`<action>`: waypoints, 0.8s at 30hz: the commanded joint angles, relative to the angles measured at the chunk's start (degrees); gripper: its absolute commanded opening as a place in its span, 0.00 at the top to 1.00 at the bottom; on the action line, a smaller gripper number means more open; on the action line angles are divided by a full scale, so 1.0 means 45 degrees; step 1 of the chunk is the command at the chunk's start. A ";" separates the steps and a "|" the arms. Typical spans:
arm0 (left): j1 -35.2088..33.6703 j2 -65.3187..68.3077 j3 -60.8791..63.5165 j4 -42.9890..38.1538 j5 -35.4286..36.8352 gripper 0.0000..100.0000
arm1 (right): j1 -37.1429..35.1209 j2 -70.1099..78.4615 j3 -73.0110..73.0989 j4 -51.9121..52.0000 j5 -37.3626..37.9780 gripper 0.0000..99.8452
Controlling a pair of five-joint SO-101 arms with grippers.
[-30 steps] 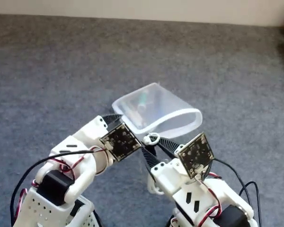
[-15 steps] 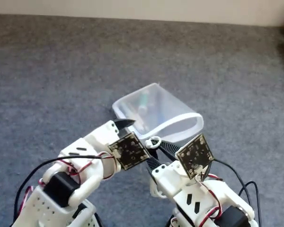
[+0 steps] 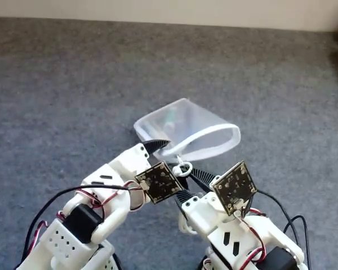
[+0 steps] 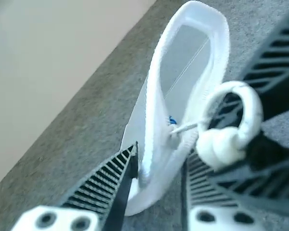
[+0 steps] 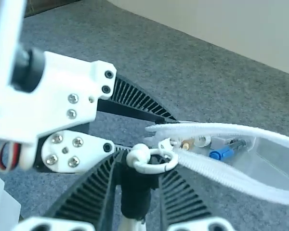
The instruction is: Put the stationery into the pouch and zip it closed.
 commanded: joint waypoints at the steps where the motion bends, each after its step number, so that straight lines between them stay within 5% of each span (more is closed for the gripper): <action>1: 0.0147 -0.0225 -0.0107 -0.0313 0.0098 0.96 | 0.0107 0.0010 -0.0889 0.0029 -0.0078 1.00; 24: 0.0029 -0.0225 -0.0127 0.0567 0.0840 0.99 | 0.5324 0.0029 0.0596 -0.3585 -0.1074 1.00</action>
